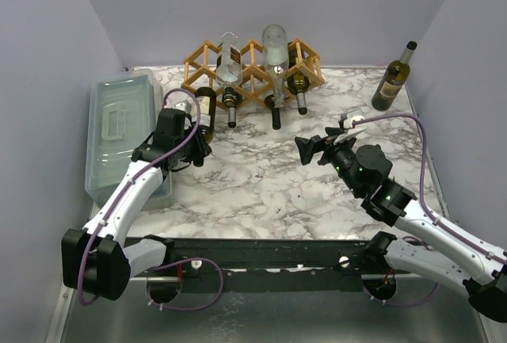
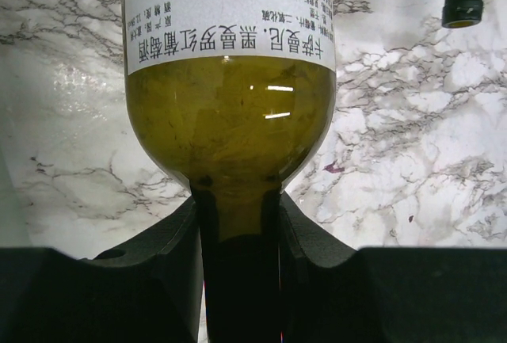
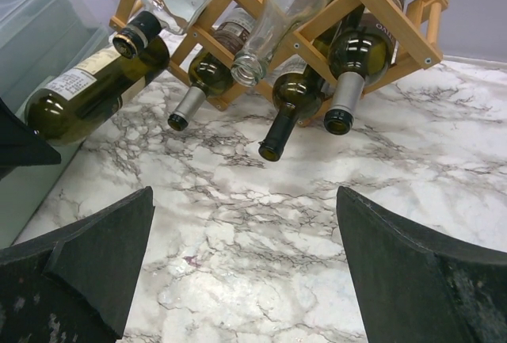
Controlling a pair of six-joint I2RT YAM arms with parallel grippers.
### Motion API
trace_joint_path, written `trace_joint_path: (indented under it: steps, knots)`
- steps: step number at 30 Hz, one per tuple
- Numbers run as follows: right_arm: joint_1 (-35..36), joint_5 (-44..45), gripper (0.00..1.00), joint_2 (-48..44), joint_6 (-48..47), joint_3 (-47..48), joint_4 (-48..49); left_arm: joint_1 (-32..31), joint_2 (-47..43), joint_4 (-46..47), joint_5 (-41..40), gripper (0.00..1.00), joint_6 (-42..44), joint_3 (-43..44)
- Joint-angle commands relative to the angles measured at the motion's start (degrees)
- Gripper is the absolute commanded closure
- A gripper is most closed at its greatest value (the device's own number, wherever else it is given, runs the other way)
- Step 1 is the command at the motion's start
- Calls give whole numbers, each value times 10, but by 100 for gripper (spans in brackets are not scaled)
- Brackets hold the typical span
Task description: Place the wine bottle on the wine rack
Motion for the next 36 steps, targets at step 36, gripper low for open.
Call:
trace_joint_path:
  steps: [36]
  knots:
    - [-3, 14, 0, -7, -5, -7, -5, 24, 120, 339, 9, 100, 53, 36]
